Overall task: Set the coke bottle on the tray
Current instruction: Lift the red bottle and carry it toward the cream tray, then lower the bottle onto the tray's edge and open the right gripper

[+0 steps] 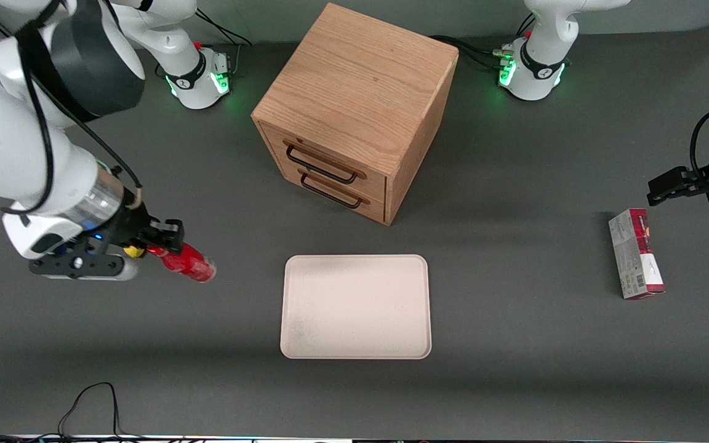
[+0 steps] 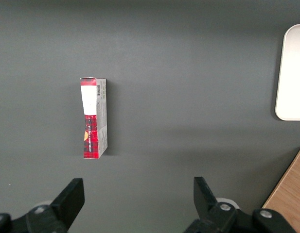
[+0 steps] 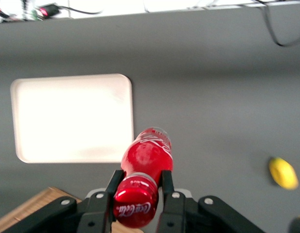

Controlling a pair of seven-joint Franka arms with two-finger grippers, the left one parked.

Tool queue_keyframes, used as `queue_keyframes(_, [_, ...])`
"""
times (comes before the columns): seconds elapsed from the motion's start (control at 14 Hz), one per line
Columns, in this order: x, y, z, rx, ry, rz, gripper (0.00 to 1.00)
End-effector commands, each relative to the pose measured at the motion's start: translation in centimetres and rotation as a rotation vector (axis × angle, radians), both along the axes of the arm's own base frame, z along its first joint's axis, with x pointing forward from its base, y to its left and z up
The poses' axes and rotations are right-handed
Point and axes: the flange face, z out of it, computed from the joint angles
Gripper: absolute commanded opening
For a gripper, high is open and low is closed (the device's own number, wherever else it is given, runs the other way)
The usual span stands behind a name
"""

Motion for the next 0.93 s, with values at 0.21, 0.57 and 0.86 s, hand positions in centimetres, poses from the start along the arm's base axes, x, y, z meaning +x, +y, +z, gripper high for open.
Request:
queue_keyframes(0.21, [5.7,6.2,-9.5,0.139,-0.105,-0.052,0.0])
queue_keyframes(0.57, [6.9,8.7,-18.7,0.107,-0.13,-0.022,0.0])
queue_keyframes(0.86, [7.0,9.6,-24.0,0.076,-0.13,0.001,0.0])
